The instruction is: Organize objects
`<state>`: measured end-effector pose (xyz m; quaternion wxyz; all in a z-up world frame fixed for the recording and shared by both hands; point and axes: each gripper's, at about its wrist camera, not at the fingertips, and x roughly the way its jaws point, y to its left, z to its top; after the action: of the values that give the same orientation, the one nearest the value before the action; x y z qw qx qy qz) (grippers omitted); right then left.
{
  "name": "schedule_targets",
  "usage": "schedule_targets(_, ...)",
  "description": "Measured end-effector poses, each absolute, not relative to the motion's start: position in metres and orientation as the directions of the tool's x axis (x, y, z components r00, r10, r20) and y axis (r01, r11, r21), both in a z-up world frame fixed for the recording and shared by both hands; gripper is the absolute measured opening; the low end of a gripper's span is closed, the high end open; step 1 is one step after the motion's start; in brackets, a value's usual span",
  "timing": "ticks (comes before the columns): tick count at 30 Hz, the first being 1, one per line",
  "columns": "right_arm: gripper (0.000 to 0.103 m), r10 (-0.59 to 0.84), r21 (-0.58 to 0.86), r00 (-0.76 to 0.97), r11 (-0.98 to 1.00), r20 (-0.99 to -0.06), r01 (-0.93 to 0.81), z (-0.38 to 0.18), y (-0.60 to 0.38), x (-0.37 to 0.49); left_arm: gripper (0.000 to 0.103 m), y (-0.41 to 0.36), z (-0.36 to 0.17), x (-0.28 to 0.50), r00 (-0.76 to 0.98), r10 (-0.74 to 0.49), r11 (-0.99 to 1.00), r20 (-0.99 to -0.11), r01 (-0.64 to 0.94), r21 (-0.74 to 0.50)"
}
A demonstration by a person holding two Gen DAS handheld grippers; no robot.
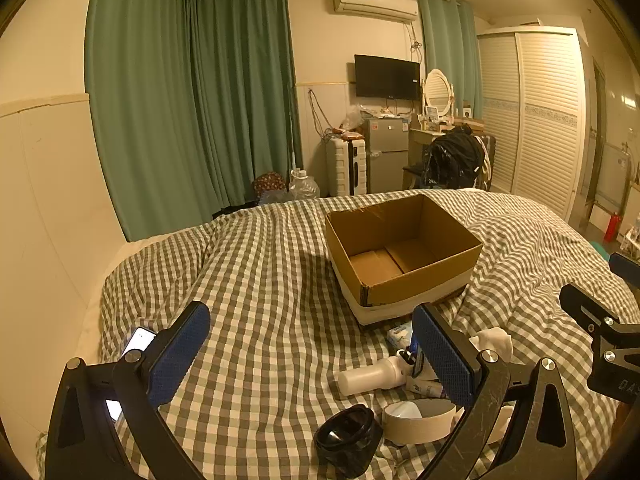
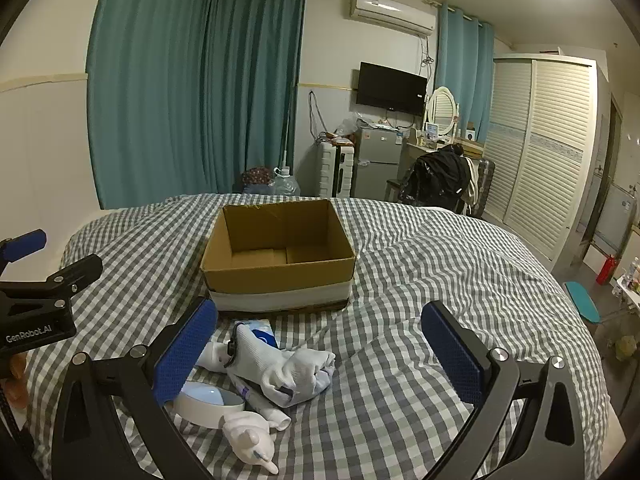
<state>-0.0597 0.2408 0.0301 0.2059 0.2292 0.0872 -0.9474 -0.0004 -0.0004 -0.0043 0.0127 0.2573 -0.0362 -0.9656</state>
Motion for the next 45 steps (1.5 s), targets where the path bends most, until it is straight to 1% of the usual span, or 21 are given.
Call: schedule_targets(45, 0.103, -0.390, -0.066, -0.773, -0.873, -0.500, 0.483, 0.025, 0.228, -0.055, 0.103, -0.003, -0.008, -0.001, -0.851, -0.059, -0.998, -0.521, 0.037, 0.053)
